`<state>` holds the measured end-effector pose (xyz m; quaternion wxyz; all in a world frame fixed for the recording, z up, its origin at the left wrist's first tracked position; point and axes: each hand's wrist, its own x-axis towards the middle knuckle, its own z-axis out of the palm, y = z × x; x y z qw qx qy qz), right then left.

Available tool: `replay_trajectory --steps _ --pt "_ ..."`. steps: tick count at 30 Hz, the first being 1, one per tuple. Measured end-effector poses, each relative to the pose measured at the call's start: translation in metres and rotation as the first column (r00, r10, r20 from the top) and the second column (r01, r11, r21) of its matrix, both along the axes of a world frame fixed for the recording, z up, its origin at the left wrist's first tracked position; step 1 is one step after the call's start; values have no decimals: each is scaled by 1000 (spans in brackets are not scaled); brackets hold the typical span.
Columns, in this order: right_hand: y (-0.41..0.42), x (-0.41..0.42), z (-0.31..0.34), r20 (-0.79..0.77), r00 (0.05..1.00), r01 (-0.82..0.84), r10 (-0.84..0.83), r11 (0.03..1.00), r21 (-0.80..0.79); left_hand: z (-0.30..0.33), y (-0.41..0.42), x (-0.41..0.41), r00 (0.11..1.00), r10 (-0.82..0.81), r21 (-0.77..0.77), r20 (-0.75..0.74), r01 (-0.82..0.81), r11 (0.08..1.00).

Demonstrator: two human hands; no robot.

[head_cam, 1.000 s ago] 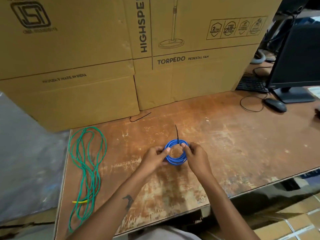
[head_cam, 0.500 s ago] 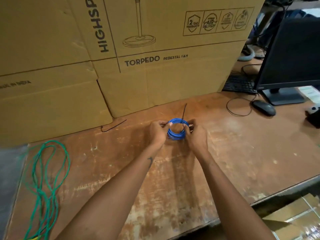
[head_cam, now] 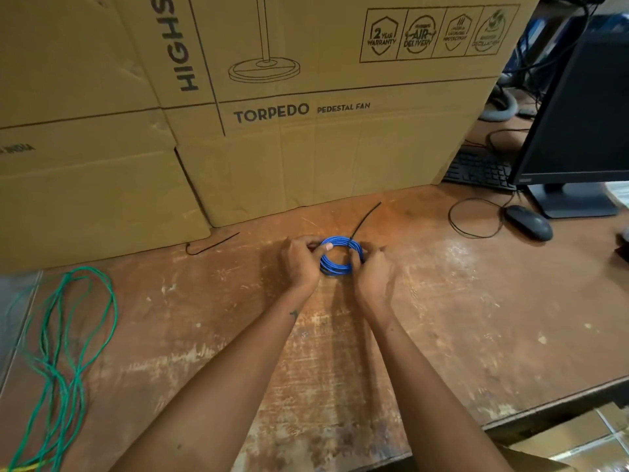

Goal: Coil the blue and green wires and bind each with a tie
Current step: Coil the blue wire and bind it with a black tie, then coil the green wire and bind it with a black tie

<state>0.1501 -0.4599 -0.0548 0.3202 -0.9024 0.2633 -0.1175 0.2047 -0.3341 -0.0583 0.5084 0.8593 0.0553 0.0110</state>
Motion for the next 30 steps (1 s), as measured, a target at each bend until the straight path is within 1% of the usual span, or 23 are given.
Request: replay_trajectory --steps 2,5,7,9,12,14,15,16,18,20,22,24,26,30 --pt "2 -3 6 45 999 -4 2 999 51 1 -2 -4 999 17 31 47 -18 999" --pt "5 -8 11 90 996 13 -20 997 81 4 3 -13 987 42 68 154 -53 996" --pt "7 -12 16 154 985 65 -77 994 83 9 8 -24 981 65 -2 182 -66 998" --pt "16 -21 22 207 974 83 -95 994 66 15 22 -44 978 46 -85 203 -29 996" --pt "42 -41 30 191 982 25 -16 999 -45 21 62 -81 975 -25 -98 219 47 994" --pt "66 -56 36 181 979 -82 93 995 -64 25 102 -105 979 -65 -75 193 80 994" --pt "80 -62 37 191 967 -155 167 985 -74 28 124 -118 982 -58 -35 180 66 997" --pt "97 -67 37 188 949 -240 252 967 -88 33 148 -130 983 -27 -3 180 28 1000" --pt "134 -78 36 113 894 -429 434 901 -69 39 195 -152 975 94 15 200 -99 995" --pt "171 -86 36 39 790 -613 612 790 24 42 238 -168 959 209 3 193 -213 977" --pt "209 -96 37 -28 661 -744 750 660 103 41 279 -179 954 259 -5 152 -262 965" --pt "244 -105 39 -43 582 -802 812 582 135 45 313 -188 957 272 -27 100 -271 962" --pt "279 -114 40 -20 543 -828 839 540 155 53 339 -199 956 274 -30 101 -272 962" --pt "337 -131 33 -13 484 -868 875 482 119 64 379 -220 959 251 8 133 -254 967"
